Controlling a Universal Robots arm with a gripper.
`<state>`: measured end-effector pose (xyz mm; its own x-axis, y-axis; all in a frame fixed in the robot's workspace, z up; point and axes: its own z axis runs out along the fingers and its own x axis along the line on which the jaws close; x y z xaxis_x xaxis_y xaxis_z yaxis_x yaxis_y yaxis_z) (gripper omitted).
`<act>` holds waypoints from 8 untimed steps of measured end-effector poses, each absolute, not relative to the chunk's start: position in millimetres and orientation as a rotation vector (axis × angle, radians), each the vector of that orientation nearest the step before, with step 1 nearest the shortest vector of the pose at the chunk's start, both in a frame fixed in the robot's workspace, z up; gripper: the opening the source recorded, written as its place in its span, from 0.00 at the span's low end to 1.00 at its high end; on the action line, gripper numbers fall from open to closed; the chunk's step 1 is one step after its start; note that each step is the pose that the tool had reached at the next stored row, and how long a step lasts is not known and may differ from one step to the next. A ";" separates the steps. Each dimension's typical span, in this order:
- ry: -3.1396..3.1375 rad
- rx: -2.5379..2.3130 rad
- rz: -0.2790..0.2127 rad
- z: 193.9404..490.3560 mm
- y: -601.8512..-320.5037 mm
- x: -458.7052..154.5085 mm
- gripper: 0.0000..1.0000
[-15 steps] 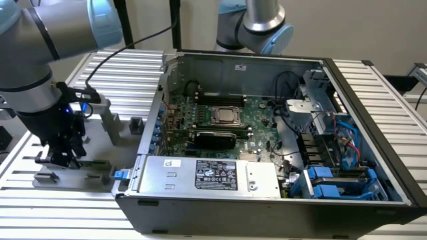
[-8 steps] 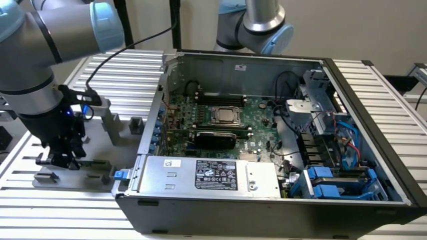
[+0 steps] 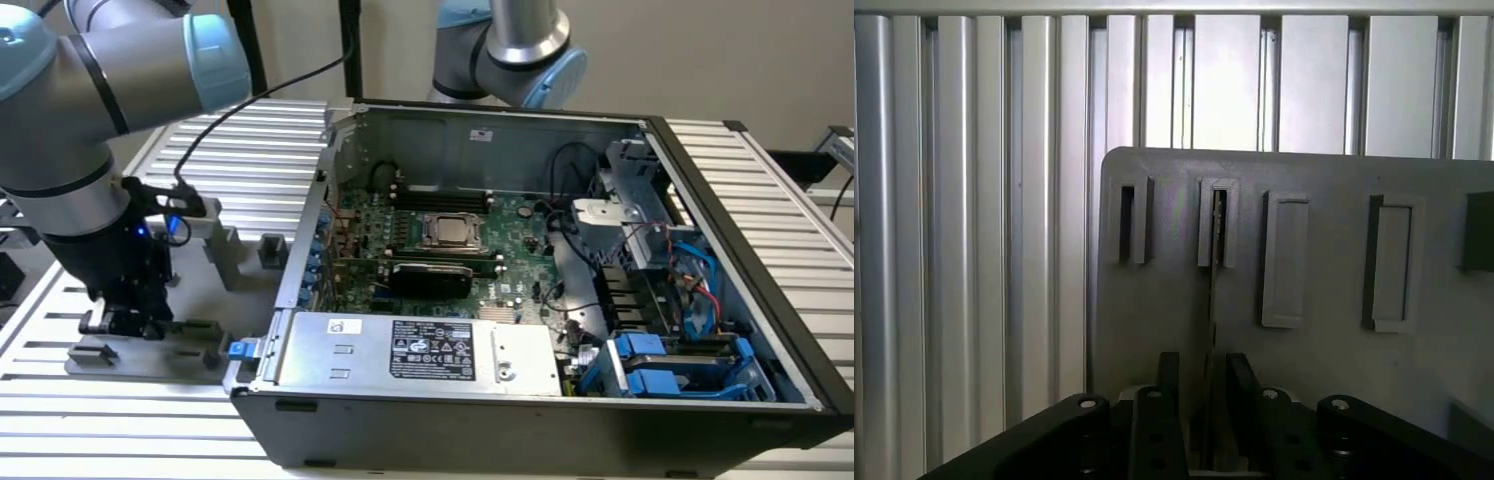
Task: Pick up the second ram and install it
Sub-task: 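Pick up the second ram and move it above second insertion slot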
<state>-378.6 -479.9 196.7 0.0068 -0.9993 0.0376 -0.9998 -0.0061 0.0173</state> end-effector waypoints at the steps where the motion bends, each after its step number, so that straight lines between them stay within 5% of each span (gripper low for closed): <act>1: -2.187 2.201 0.022 196.0 -479.9 -378.6 0.33; 4: -2.187 2.201 0.020 195.9 -479.9 -378.6 0.31; 8: -2.187 2.201 0.020 195.8 -479.9 -378.6 0.14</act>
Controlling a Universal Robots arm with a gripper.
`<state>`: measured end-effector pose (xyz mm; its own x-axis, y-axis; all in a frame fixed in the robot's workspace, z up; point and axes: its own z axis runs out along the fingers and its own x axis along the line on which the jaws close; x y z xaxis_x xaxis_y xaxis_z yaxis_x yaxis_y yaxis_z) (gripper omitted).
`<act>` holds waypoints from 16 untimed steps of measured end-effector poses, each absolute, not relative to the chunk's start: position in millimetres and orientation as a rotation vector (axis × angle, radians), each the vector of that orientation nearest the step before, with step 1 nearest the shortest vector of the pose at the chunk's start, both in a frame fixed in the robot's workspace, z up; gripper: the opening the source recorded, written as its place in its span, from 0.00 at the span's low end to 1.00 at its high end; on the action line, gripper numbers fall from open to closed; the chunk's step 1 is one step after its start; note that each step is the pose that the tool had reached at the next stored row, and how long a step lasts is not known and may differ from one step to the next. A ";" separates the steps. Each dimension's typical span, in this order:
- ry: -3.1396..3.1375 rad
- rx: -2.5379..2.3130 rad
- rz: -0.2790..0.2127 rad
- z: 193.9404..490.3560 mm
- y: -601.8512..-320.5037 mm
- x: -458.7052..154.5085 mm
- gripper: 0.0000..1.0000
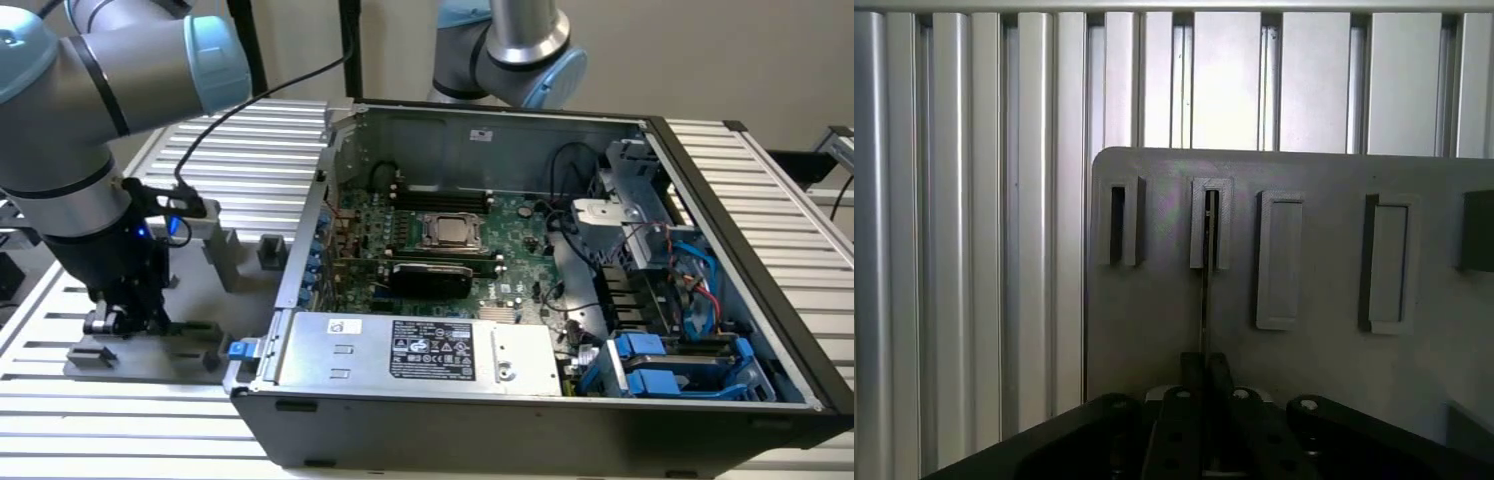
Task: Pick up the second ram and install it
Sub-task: 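Pick up the second ram and move it above second insertion slot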
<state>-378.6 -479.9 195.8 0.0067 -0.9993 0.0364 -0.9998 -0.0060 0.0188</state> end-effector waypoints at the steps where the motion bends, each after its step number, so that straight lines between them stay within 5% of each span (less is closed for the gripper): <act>1: -2.187 2.201 0.019 195.8 -479.9 -378.6 0.14; 16: -2.188 2.202 0.016 211.0 -479.9 -378.5 0.14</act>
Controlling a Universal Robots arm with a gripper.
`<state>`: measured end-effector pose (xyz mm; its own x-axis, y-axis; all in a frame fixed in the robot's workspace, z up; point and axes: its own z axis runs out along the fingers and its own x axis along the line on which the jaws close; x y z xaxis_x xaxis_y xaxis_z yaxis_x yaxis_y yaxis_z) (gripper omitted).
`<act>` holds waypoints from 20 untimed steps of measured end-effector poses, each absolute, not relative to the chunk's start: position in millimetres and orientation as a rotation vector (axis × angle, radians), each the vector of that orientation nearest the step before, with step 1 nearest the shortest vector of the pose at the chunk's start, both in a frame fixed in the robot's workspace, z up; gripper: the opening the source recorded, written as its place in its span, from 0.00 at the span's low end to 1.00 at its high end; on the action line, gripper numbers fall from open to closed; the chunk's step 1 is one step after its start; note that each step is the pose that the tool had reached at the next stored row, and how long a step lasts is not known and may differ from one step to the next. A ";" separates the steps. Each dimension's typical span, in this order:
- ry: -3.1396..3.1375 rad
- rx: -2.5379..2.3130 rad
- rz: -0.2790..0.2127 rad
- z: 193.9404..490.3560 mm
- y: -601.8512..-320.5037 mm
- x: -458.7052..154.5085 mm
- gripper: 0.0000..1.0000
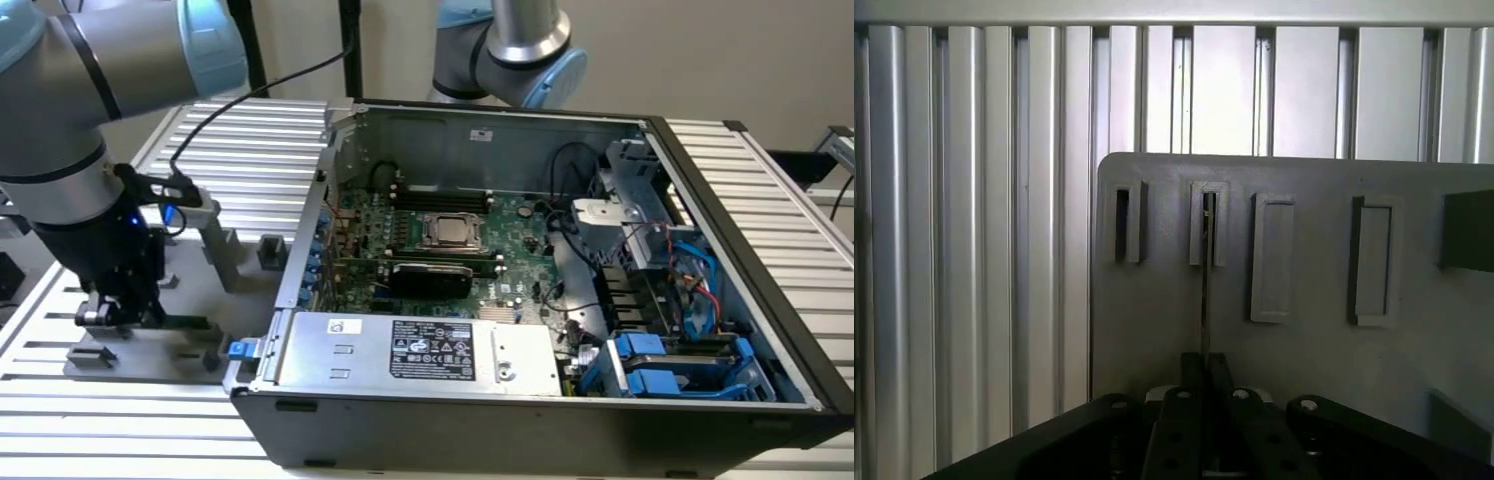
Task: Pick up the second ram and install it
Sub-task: 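Pick up the second ram and move it above second insertion slot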
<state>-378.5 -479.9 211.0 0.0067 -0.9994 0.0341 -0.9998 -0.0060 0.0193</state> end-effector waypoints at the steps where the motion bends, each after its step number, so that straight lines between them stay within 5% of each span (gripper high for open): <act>1: -2.188 2.202 0.016 214.2 -479.9 -378.5 0.14; 20: -2.187 2.201 0.015 297.2 -479.9 -375.4 0.14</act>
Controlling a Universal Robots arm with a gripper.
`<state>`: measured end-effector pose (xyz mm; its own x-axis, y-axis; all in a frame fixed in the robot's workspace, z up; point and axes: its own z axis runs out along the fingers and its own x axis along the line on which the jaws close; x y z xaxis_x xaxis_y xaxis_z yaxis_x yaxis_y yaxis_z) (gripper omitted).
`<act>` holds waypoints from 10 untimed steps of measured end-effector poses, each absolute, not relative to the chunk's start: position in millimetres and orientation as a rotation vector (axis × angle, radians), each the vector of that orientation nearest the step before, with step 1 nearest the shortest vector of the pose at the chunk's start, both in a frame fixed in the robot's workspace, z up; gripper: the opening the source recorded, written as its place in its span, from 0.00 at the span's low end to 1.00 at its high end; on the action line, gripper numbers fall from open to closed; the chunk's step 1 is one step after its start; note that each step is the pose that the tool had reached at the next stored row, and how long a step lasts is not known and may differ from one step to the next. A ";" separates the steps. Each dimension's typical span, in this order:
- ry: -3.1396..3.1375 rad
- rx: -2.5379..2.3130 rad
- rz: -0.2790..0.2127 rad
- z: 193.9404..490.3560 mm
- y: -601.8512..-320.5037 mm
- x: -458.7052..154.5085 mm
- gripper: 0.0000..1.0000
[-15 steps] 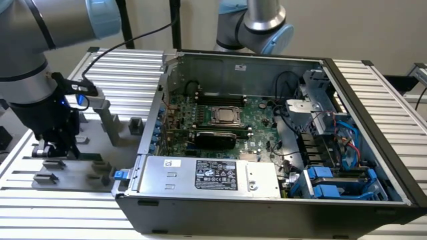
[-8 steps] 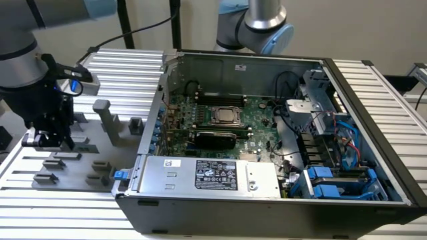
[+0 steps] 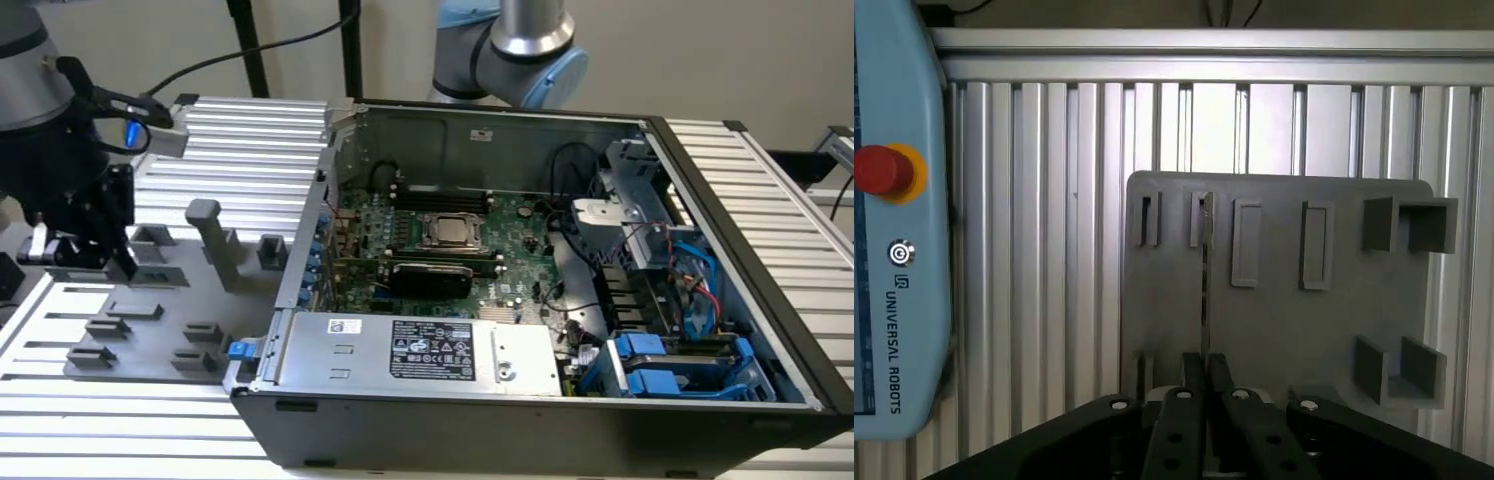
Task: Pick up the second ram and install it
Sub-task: 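Pick up the second ram and move it above second insertion slot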
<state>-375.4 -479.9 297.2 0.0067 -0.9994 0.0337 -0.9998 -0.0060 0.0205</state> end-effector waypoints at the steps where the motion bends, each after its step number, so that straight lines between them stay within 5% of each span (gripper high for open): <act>1: -2.187 2.201 0.015 301.3 -479.9 -375.1 0.14; 10: -2.189 2.204 0.010 331.5 -479.6 -368.6 0.14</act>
<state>-368.6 -479.6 331.5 0.0068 -0.9995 0.0292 -0.9998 -0.0062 0.0204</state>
